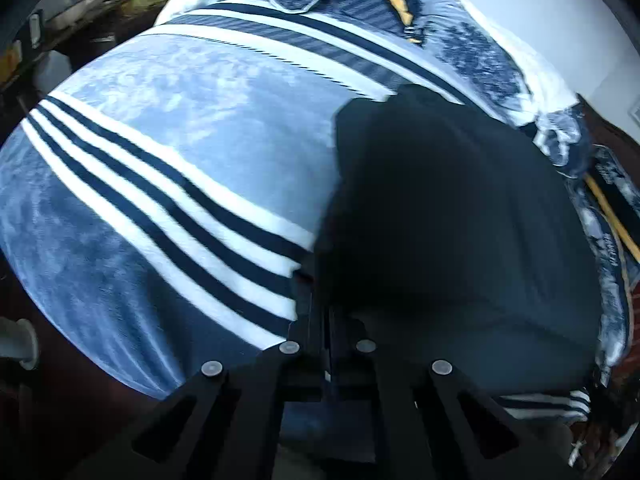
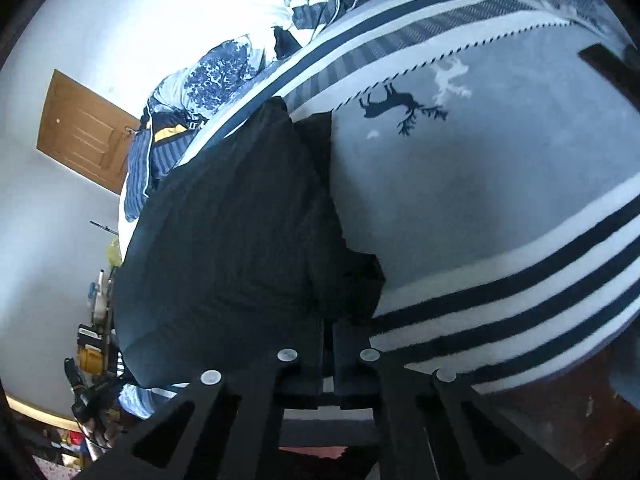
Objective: Fold large clothes
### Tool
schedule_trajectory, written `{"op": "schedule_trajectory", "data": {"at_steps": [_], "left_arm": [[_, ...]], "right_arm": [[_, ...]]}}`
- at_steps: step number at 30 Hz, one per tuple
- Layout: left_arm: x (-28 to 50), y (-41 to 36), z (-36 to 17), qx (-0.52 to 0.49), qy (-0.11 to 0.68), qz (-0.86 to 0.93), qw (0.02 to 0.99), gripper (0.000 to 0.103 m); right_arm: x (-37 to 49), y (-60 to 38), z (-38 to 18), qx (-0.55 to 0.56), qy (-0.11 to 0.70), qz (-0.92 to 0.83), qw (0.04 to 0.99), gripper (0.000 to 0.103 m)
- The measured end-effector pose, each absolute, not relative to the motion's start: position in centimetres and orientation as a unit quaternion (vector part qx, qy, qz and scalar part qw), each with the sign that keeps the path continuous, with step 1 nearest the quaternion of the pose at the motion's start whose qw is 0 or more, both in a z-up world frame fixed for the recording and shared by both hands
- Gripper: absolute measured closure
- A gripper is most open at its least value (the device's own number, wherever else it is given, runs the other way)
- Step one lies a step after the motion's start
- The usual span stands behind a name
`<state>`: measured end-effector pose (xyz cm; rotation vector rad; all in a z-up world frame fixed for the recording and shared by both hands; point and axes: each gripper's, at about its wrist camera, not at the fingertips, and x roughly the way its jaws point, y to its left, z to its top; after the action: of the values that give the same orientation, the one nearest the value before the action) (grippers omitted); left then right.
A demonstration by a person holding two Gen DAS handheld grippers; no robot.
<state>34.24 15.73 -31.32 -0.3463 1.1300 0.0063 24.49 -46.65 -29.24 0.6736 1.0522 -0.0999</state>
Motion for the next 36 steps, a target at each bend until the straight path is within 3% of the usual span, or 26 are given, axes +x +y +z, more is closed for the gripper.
{"op": "schedule_trajectory", "data": {"at_steps": [9,14,15,16,17,18,19,20,25,30,32,35,36], "left_arm": [[33.4,16.6,-31.0,-0.163,0.536,0.022,0.828,0.102],[32.1,18.0,-29.8,-0.217,0.510,-0.006,0.832,0.101],[32.0,18.0,-29.7,-0.223,0.510,-0.009,0.831,0.097],[32.0,18.1,-29.7,-0.225,0.512,-0.008,0.829,0.084],[32.0,18.1,-29.8,-0.223,0.515,-0.005,0.827,0.075],[31.8,18.1,-29.9,-0.219,0.518,-0.001,0.827,0.056],[31.5,18.1,-29.8,-0.217,0.515,0.000,0.829,0.045],[31.3,18.0,-29.8,-0.217,0.511,-0.001,0.832,0.044],[30.1,17.7,-31.0,-0.265,0.503,-0.025,0.822,0.038],[30.9,17.0,-33.9,-0.276,0.510,-0.021,0.815,0.038],[31.0,16.8,-34.1,-0.271,0.513,-0.022,0.815,0.039],[31.0,16.5,-33.7,-0.247,0.507,-0.029,0.825,0.070],[31.1,16.3,-33.9,-0.247,0.511,-0.031,0.823,0.088]], "right_arm": [[24.4,-45.7,-29.7,0.266,0.510,-0.075,0.815,0.100],[23.4,-45.9,-29.1,0.282,0.496,-0.070,0.818,0.098],[23.2,-45.8,-28.8,0.282,0.495,-0.072,0.819,0.098],[23.1,-45.8,-28.6,0.283,0.495,-0.074,0.818,0.096],[23.1,-45.7,-28.5,0.282,0.496,-0.073,0.818,0.093],[23.1,-45.6,-28.5,0.281,0.498,-0.072,0.817,0.078],[23.0,-45.6,-28.6,0.280,0.498,-0.077,0.817,0.054],[22.8,-45.7,-28.5,0.282,0.494,-0.082,0.818,0.032],[21.5,-46.3,-30.1,0.337,0.482,-0.065,0.806,0.031],[22.1,-46.3,-30.3,0.346,0.475,-0.045,0.808,0.032],[22.6,-46.0,-30.9,0.342,0.484,-0.033,0.805,0.044],[23.1,-45.5,-31.8,0.341,0.501,-0.022,0.795,0.069],[23.2,-45.4,-31.7,0.338,0.501,-0.019,0.796,0.072]]}}
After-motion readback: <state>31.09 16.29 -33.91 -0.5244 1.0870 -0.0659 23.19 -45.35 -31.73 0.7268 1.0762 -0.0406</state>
